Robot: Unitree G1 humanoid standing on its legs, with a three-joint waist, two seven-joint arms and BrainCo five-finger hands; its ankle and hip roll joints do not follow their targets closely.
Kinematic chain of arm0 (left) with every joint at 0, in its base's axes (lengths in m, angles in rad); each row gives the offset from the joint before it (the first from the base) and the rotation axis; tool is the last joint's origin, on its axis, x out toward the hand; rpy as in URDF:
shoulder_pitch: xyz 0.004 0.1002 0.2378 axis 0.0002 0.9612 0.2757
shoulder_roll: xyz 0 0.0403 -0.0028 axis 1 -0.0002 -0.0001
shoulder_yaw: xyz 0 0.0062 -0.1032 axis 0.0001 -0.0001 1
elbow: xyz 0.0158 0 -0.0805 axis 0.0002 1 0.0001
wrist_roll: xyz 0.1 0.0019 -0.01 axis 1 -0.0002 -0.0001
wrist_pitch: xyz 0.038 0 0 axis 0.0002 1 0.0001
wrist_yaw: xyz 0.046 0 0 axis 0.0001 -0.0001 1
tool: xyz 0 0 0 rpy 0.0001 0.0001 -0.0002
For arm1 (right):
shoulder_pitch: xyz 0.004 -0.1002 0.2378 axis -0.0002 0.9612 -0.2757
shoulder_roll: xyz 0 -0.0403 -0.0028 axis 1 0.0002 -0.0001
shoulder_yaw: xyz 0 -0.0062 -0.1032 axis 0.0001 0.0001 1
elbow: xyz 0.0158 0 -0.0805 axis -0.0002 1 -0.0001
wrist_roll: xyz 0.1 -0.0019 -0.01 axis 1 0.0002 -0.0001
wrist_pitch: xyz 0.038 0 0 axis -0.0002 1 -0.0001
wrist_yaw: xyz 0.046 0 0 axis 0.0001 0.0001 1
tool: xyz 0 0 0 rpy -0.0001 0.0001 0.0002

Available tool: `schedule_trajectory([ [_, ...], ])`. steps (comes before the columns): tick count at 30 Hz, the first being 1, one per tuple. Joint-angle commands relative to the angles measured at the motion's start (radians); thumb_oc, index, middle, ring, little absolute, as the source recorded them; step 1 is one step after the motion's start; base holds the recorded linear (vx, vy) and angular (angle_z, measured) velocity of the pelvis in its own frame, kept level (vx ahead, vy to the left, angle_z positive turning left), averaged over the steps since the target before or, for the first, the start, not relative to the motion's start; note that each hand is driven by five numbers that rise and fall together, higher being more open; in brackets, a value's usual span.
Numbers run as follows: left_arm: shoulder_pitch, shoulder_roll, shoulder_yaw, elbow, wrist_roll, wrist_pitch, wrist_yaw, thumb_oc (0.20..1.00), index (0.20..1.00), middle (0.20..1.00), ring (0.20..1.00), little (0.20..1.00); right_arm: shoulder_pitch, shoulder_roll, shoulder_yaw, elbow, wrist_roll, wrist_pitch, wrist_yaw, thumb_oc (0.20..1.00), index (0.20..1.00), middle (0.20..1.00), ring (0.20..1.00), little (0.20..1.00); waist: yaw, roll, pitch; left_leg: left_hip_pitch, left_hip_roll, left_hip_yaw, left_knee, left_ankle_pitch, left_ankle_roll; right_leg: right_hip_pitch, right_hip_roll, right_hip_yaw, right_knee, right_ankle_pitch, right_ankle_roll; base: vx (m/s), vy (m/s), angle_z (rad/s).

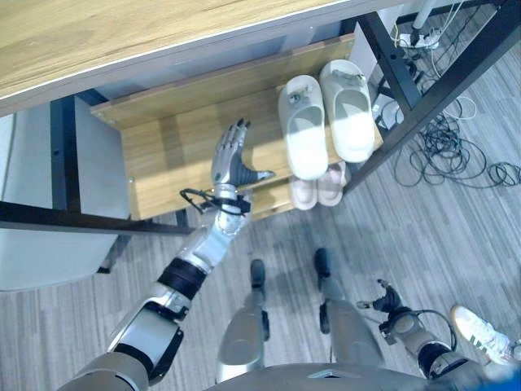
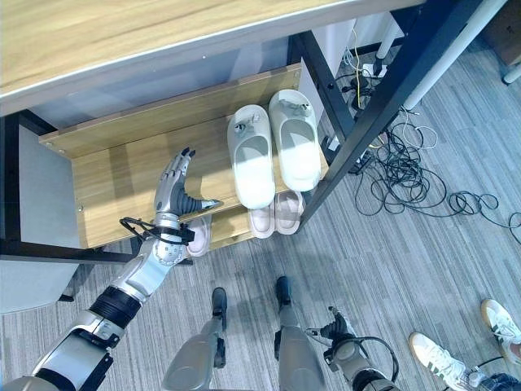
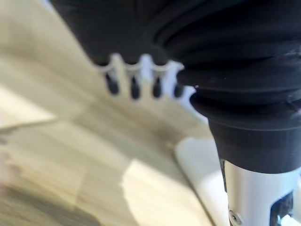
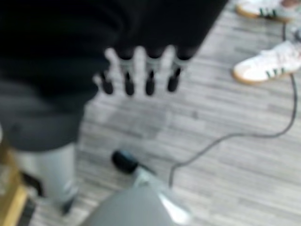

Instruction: Arrange the slippers neatly on the shoe rack.

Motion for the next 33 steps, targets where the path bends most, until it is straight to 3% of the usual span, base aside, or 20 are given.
schedule_trajectory([
  [1, -0.068, -0.001, -0.014, 0.013, 0.016, -0.019, 0.024, 1.0, 1.0, 1.0, 1.0, 1.0, -0.006, -0.009, 0.047, -0.03, 0.028, -0.005, -0.016, 1.0, 1.0, 1.0, 1.0, 1.0, -0.001, 0.009, 0.003, -0.121, -0.017, -0.083, 0.08, -0.037, 0.031, -0.059, -0.022, -0.04, 0.191, -0.209, 0.02, 0.0, 0.0, 0.0],
  [18, -0.156, -0.083, -0.071, 0.182, -0.022, 0.012, 0.046, 1.0, 1.0, 1.0, 1.0, 1.0, -0.024, -0.018, 0.066, -0.02, 0.046, -0.004, -0.022, 1.0, 1.0, 1.0, 1.0, 1.0, -0.017, 0.001, 0.008, -0.127, -0.012, -0.077, 0.085, -0.035, 0.036, -0.077, -0.016, -0.031, 0.2, -0.208, 0.019, 0.0, 0.0, 0.0],
  [33, -0.218, -0.155, -0.105, 0.252, -0.145, -0.011, 0.044, 1.0, 1.0, 1.0, 1.0, 1.0, -0.03, -0.014, 0.081, -0.008, 0.065, -0.005, -0.024, 1.0, 1.0, 1.0, 1.0, 1.0, -0.03, -0.006, 0.013, -0.144, -0.009, -0.079, 0.109, -0.038, 0.035, -0.084, -0.01, -0.035, 0.206, -0.208, 0.015, 0.0, 0.0, 0.0],
])
